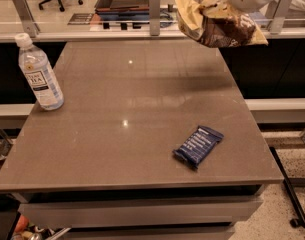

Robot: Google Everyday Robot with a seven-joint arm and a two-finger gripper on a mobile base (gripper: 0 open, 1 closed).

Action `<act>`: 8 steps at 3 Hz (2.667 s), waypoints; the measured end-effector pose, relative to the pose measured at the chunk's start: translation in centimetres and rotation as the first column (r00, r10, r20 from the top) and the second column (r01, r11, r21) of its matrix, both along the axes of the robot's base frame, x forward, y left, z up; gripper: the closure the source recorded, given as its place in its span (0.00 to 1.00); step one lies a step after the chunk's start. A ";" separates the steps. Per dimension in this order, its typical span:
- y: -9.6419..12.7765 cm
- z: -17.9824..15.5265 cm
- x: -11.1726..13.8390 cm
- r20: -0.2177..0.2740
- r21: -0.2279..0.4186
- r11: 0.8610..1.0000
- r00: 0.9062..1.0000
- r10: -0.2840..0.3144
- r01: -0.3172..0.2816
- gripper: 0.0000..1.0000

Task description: Move brown chip bag near blue plastic bottle

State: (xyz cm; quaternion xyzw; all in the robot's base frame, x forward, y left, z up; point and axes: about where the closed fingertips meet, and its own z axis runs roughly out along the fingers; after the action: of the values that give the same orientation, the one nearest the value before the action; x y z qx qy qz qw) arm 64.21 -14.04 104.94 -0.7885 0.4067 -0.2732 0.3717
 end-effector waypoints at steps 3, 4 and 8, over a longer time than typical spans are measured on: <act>8.4 3.9 -8.6 0.036 -0.010 0.996 0.995 0.089 -0.089 1.00; 11.6 3.6 -10.7 0.051 0.026 0.988 0.987 0.154 -0.155 1.00; 22.4 -0.2 -12.3 0.051 0.149 0.841 0.853 0.519 -0.520 1.00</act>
Offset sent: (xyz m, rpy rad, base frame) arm -0.0951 0.0907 0.0419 -0.0257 -0.0357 0.0892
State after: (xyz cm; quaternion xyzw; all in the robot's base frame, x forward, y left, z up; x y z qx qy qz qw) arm 51.95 8.35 104.71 -0.8362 0.1965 -0.1329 0.4945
